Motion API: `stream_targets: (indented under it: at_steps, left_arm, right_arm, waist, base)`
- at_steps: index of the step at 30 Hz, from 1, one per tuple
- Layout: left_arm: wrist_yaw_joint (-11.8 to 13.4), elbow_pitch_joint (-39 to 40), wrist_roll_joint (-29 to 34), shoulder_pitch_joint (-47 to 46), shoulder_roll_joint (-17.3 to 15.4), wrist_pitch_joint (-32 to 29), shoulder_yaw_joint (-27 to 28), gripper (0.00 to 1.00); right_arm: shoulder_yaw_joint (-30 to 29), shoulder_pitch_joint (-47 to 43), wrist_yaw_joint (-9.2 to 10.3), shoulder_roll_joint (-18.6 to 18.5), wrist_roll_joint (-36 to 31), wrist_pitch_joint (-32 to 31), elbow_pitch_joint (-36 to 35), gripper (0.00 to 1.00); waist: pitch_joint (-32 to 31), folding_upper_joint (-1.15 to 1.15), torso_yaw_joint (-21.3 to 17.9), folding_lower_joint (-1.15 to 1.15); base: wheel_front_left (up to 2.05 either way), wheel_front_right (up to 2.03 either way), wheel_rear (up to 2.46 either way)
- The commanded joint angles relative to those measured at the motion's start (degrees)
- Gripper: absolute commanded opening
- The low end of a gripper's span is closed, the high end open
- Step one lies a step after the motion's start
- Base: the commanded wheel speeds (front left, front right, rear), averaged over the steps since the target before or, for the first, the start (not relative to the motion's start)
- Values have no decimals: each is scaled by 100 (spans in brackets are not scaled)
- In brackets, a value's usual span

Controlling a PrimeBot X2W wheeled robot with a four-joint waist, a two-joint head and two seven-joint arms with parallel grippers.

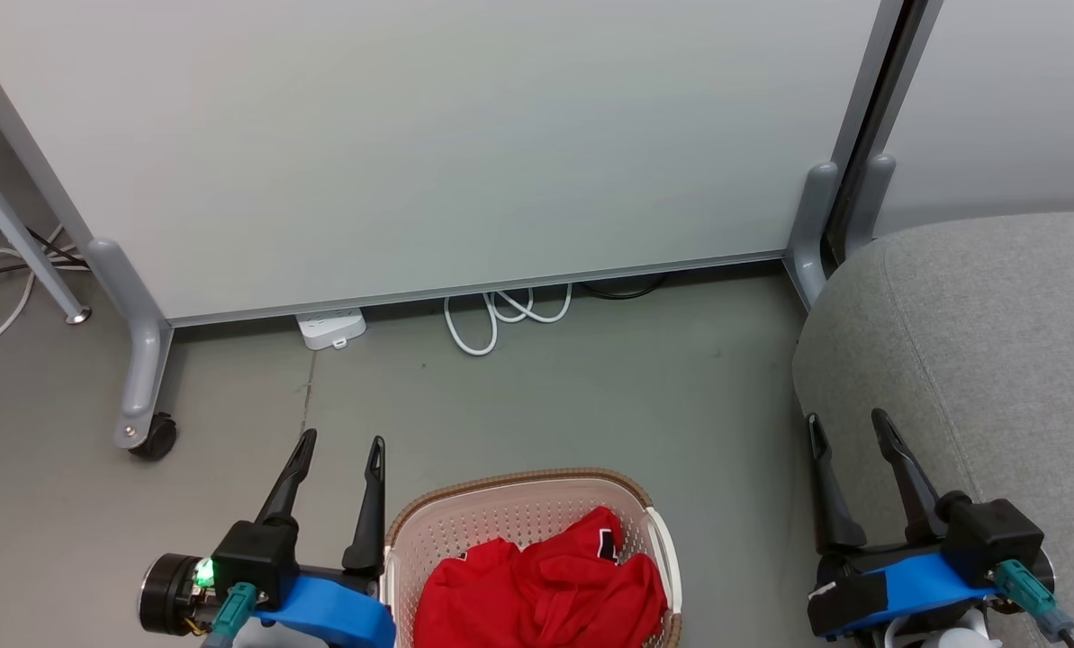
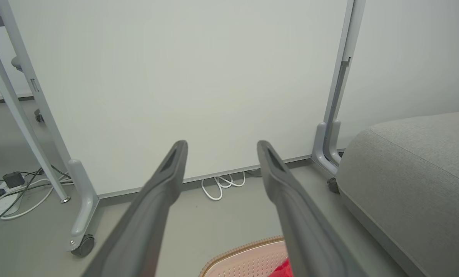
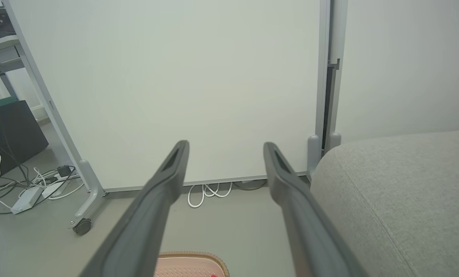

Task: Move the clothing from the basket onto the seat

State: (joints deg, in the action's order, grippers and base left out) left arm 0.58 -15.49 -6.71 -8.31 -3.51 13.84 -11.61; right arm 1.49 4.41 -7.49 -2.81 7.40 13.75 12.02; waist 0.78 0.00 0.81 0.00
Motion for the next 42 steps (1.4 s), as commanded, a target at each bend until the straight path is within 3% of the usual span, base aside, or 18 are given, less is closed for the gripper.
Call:
stream_targets:
  at_steps: [1, 10, 27, 42]
  left_arm:
    - [9, -4, 124, -65, -23, 51, -27, 100]
    - [5, -15, 520, -83, -14, 150, -58, 100]
    - [-43, -53, 493, -59, 13, 140, -1, 100]
    - [-442, -632, 506, -702, 44, 139, -491, 100]
  right_arm:
    - [19, -82, 0, -12, -124, 58, -8, 100]
    - [34, -78, 0, -14, -468, 152, 26, 100]
    - [6, -96, 0, -13, -446, 155, 100, 100]
    - [12, 193, 1, -13, -472, 154, 53, 100]
  waist:
    - [1, 0, 1, 0]
    - [9, 0, -1, 0]
    - [4, 0, 35, 0]
    - [341, 0, -202, 0]
  base:
    - [0, 0, 0]
    - [0, 0, 0]
    - [0, 0, 0]
    - [0, 0, 0]
